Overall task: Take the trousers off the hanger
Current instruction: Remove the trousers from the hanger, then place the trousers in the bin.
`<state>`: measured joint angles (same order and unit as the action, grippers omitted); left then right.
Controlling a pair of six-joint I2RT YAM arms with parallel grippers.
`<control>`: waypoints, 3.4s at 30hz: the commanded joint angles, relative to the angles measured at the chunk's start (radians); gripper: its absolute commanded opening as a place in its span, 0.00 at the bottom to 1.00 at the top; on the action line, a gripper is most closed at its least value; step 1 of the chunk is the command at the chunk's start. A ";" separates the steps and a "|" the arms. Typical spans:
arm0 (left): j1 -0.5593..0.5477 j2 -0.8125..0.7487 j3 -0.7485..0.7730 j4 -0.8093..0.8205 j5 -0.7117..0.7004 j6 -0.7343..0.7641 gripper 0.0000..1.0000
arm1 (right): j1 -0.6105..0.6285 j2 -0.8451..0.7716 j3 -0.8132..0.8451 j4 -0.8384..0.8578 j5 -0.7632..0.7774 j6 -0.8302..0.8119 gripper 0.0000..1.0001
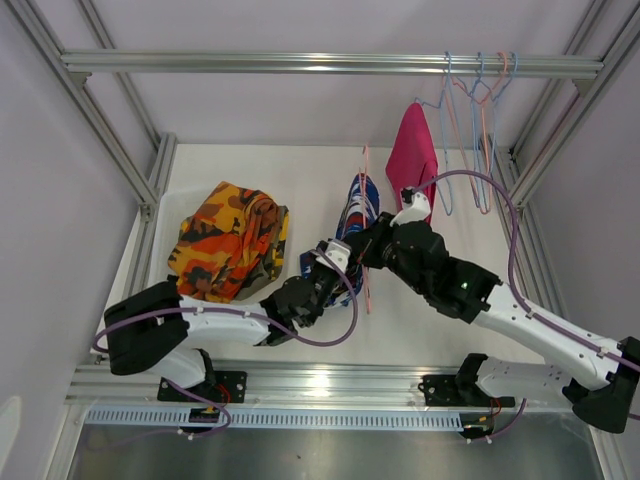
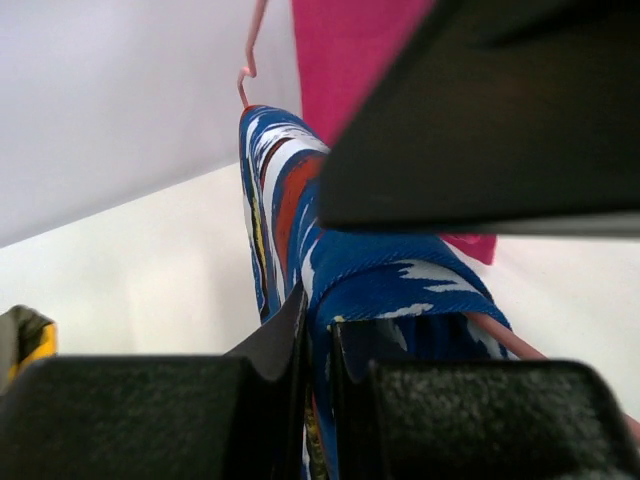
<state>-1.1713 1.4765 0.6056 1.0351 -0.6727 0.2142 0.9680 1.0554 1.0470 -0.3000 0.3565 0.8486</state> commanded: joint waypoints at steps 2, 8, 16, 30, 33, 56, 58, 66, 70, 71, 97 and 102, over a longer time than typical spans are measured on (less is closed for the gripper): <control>0.025 -0.085 -0.010 0.068 -0.074 -0.022 0.01 | 0.020 -0.031 -0.007 0.035 0.010 0.015 0.00; 0.027 -0.172 -0.006 0.000 -0.073 -0.007 0.00 | 0.015 -0.015 -0.059 0.053 0.082 0.010 0.00; 0.025 -0.352 0.040 -0.121 -0.059 0.051 0.01 | -0.002 0.029 -0.143 0.098 0.153 -0.014 0.00; 0.025 -0.602 0.407 -0.510 -0.073 0.102 0.01 | -0.009 0.156 -0.216 0.214 0.173 -0.071 0.00; 0.024 -0.617 0.477 -0.533 -0.090 0.163 0.01 | -0.011 0.176 -0.225 0.228 0.164 -0.069 0.00; 0.050 -0.677 0.756 -0.558 -0.129 0.424 0.01 | -0.051 0.315 -0.338 0.372 0.088 -0.066 0.00; 0.071 -0.697 0.766 -0.553 -0.137 0.470 0.01 | -0.055 0.313 -0.346 0.375 0.081 -0.069 0.00; 0.270 -0.743 0.729 -0.634 -0.215 0.476 0.01 | -0.077 0.319 -0.387 0.397 0.052 -0.075 0.00; 0.416 -0.777 0.669 -0.803 -0.202 0.283 0.01 | -0.086 0.311 -0.409 0.407 0.039 -0.072 0.00; 0.442 -0.792 0.657 -0.849 -0.197 0.239 0.01 | -0.089 0.310 -0.412 0.409 0.038 -0.074 0.00; 0.565 -0.637 0.358 -1.265 -0.208 -0.311 0.30 | -0.201 0.169 -0.617 0.475 -0.054 -0.089 0.00; 0.565 -0.588 0.313 -1.412 -0.157 -0.487 0.88 | -0.213 0.144 -0.630 0.469 -0.079 -0.088 0.00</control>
<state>-0.6174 0.8623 0.9501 -0.2512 -0.8688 -0.1230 0.7612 1.2289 0.4217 0.1322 0.2882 0.7658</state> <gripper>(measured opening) 0.811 0.018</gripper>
